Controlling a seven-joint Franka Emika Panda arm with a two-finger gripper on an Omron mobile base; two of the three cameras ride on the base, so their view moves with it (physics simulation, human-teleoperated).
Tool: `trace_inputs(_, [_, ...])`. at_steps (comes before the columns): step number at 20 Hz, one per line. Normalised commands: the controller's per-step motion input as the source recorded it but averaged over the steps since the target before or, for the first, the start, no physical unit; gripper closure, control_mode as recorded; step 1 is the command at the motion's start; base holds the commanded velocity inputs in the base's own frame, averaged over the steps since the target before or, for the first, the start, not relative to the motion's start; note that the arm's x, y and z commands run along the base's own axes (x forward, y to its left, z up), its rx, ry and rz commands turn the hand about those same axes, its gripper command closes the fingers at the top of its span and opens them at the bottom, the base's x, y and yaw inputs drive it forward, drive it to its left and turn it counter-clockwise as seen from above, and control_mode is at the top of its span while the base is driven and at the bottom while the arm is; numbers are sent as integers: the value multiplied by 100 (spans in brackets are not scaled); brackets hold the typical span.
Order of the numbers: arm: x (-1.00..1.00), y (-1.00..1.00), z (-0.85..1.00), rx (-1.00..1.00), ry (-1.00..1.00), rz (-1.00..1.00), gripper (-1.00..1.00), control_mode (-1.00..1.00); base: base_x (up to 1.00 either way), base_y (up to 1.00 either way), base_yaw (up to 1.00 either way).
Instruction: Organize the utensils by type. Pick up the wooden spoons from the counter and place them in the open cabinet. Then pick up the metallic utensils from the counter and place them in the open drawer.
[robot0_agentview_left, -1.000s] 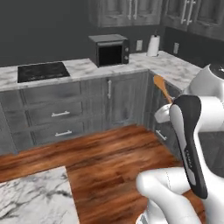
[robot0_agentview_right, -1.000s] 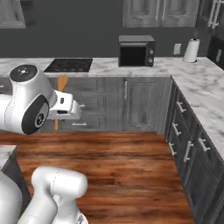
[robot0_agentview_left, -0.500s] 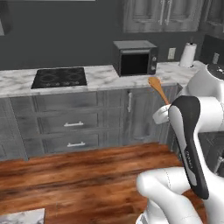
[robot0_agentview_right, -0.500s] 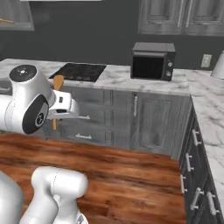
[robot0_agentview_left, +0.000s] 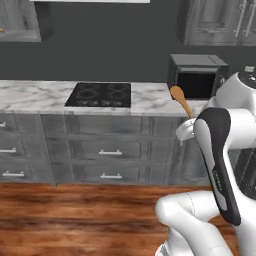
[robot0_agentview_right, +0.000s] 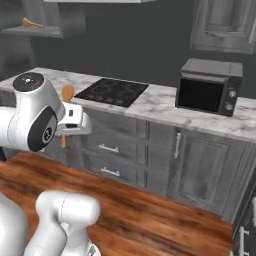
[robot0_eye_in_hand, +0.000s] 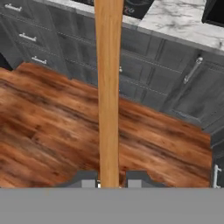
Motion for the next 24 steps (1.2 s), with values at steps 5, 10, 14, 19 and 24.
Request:
trace_inputs(5, [0,0,0,0,0,0,100,100,83,0,36])
trace_inputs(10, [0,0,0,0,0,0,100,100,61,0,23])
trace_inputs(14, [0,0,0,0,0,0,100,100,28,1,16])
trace_inputs(19, [0,0,0,0,0,0,100,100,77,23,6])
trace_inputs(24, [0,0,0,0,0,0,100,100,100,2,14])
